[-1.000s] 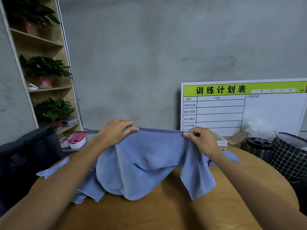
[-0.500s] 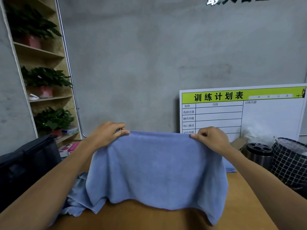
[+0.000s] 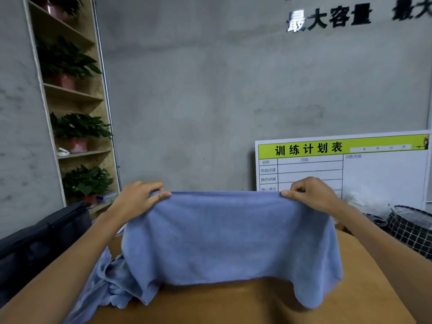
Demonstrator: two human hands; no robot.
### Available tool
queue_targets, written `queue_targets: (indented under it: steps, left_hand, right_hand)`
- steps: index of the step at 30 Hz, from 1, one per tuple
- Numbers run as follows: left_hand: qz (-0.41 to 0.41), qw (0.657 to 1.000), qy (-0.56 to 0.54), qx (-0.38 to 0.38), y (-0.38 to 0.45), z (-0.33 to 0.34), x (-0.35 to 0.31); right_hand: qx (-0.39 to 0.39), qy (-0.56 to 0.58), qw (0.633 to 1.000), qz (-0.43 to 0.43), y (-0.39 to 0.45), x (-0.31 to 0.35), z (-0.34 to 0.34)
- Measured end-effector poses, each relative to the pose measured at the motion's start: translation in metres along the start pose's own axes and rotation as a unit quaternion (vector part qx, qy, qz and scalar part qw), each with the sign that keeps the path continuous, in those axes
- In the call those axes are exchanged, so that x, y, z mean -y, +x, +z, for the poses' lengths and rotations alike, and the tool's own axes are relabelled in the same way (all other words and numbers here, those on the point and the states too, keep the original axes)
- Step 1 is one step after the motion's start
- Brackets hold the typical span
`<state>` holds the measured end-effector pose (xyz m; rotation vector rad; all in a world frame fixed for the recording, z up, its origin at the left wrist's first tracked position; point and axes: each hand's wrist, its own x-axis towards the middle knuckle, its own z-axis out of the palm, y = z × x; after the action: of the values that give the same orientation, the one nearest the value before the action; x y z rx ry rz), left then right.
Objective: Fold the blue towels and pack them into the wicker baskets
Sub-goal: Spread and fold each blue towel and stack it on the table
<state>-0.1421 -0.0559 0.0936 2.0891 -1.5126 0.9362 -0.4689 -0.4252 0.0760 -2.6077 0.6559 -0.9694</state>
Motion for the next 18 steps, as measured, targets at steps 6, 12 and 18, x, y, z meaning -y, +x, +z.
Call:
queue_targets:
  steps: [6,12,18]
  left_hand:
    - [0.048,0.995,0.038,-0.076,0.023,-0.062,-0.007]
    - [0.016,0.995,0.095,-0.026,0.037,-0.02,-0.009]
    - [0.022,0.984,0.102,0.142,-0.015,0.17,-0.01]
  right_hand:
    - [-0.064,-0.038,0.996,-0.043,0.017,0.038,-0.075]
    - [-0.045,-0.136,0.989,0.02,0.034,0.007,-0.065]
    - [0.073,-0.23,0.966,0.094,0.01,-0.111,0.065]
